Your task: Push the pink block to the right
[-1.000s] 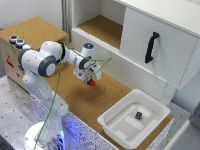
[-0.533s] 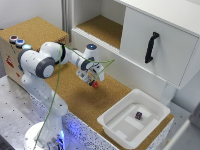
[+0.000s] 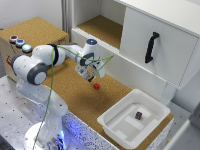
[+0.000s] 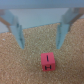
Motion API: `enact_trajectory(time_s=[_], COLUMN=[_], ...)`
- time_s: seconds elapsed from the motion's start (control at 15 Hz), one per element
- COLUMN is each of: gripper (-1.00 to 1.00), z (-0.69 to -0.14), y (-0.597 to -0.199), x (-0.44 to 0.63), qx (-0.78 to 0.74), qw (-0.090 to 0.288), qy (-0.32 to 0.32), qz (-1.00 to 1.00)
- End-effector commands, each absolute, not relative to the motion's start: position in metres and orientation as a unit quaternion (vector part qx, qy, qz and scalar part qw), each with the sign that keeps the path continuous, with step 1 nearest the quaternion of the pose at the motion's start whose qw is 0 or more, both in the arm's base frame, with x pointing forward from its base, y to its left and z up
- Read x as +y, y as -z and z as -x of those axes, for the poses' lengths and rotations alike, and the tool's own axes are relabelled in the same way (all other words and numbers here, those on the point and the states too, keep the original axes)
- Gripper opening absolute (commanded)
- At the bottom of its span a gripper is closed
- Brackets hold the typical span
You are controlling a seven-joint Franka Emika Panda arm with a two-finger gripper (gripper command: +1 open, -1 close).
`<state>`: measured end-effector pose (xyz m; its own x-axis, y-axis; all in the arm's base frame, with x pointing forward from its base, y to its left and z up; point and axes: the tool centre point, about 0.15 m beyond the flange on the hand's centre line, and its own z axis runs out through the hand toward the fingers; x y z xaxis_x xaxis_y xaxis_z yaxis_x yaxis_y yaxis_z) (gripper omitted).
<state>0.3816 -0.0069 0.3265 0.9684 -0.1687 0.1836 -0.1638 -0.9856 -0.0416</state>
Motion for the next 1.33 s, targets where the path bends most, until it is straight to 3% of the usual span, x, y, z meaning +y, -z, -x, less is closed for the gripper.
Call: enact_trajectory(time_s=[0.0, 0.8, 1.27], gripper=[1.00, 1.00, 1.00], z=[-0.377, -0.380, -0.377], y=[-0.332, -0.329, -0.260], x=[-0.013, -0.009, -0.019], qx=[0.075, 0.091, 0.095], qw=[0.016, 0.007, 0.014], qy=[0.089, 0.096, 0.058], qz=[0.993, 0.991, 0.994])
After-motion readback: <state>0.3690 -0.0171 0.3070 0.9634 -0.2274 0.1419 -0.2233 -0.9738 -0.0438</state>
